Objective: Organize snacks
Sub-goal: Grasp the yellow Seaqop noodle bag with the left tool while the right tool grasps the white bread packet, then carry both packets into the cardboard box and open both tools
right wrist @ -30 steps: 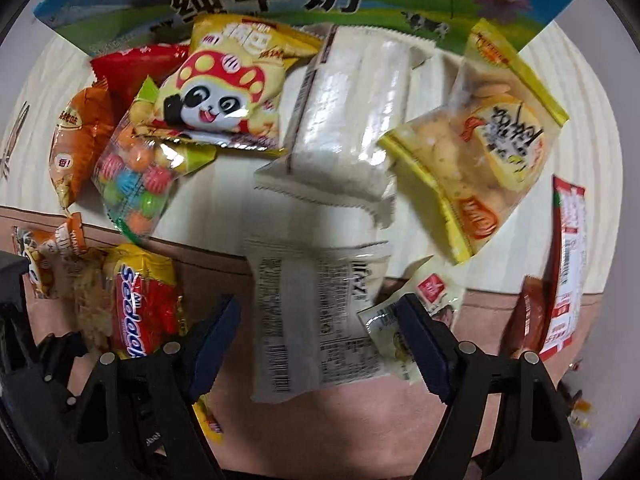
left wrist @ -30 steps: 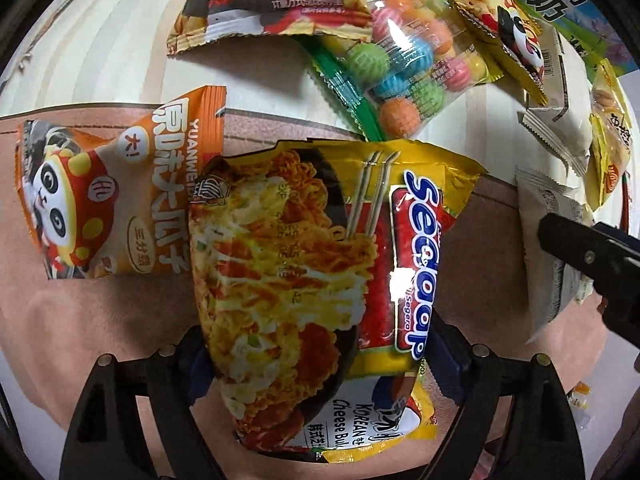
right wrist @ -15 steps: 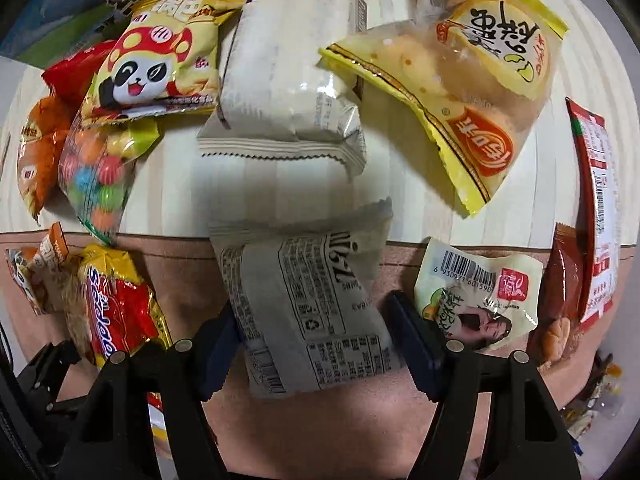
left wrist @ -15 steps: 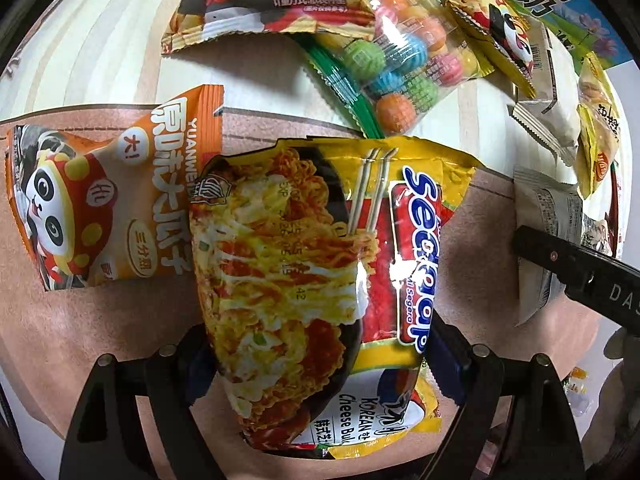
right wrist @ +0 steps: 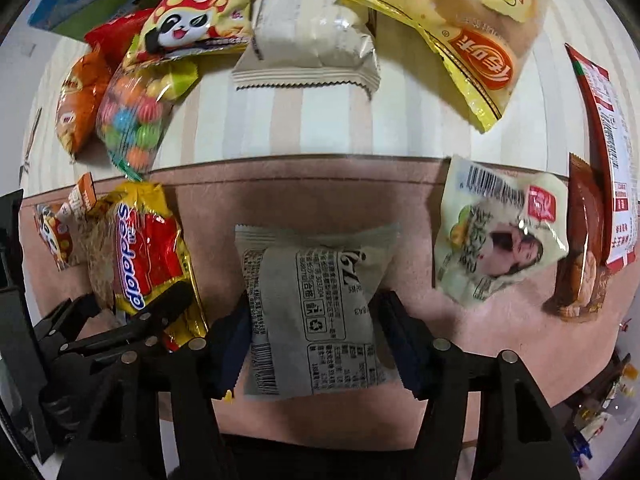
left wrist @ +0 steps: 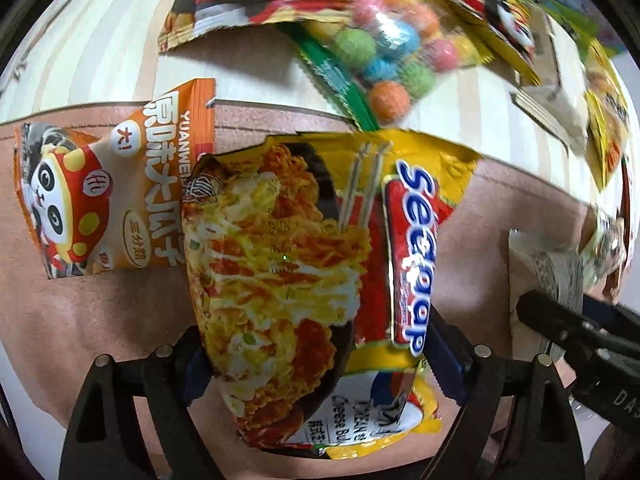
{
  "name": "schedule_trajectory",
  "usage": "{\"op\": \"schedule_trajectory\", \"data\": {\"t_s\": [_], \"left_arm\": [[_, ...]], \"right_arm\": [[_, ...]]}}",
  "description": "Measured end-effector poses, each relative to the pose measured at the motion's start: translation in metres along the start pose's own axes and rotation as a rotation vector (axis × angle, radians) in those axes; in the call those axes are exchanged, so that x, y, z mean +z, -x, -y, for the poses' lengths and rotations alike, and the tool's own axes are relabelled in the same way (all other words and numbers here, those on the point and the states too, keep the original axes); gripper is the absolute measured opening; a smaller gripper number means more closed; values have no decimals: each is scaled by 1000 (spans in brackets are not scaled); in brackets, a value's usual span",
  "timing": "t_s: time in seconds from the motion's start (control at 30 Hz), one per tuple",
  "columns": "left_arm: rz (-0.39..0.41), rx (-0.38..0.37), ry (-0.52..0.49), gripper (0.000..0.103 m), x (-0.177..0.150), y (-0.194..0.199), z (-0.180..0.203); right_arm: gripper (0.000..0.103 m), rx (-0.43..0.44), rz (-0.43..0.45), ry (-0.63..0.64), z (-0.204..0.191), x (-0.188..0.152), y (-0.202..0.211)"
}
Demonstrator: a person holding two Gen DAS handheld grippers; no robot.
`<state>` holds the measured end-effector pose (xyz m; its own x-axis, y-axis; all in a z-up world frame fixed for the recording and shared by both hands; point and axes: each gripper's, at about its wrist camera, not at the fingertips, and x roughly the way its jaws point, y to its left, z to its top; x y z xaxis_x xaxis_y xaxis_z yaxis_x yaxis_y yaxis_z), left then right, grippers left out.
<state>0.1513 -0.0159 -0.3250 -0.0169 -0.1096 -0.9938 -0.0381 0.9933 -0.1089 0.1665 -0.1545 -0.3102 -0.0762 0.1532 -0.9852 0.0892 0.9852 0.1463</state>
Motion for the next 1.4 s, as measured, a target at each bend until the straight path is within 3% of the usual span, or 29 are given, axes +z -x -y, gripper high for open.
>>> {"op": "schedule_trajectory", "data": {"t_s": [0.07, 0.13, 0.37, 0.5, 0.67, 0.8, 0.9, 1.0, 1.13, 1.23, 1.4], "left_arm": [[13, -7, 29, 87, 1, 1, -1], [24, -1, 41, 84, -1, 6, 2], [79, 33, 9, 84, -19, 44, 22], [163, 4, -31, 84, -25, 96, 39], [309, -81, -61, 84, 5, 186, 59], [405, -152, -84, 84, 59, 246, 76], [440, -155, -85, 84, 114, 265, 82], [412, -125, -70, 84, 181, 255, 84], [313, -91, -70, 84, 259, 217, 87], [240, -85, -76, 84, 290, 187, 87], [167, -80, -92, 84, 316, 157, 95]], "right_arm": [[64, -5, -1, 8, 7, 2, 0], [55, -22, 15, 7, 7, 0, -1], [51, 27, 36, 20, 16, -27, 7], [50, 95, 102, 15, 30, -39, 60], [50, 183, 263, 16, 47, -25, 156], [50, 236, 414, 22, 43, 19, 225], [50, 209, 506, 28, 31, 72, 255], [50, 168, 514, 28, 21, 141, 236], [50, 111, 464, 30, 13, 203, 212], [50, 76, 421, 28, 12, 244, 181], [50, 39, 381, 38, 11, 277, 144]]}}
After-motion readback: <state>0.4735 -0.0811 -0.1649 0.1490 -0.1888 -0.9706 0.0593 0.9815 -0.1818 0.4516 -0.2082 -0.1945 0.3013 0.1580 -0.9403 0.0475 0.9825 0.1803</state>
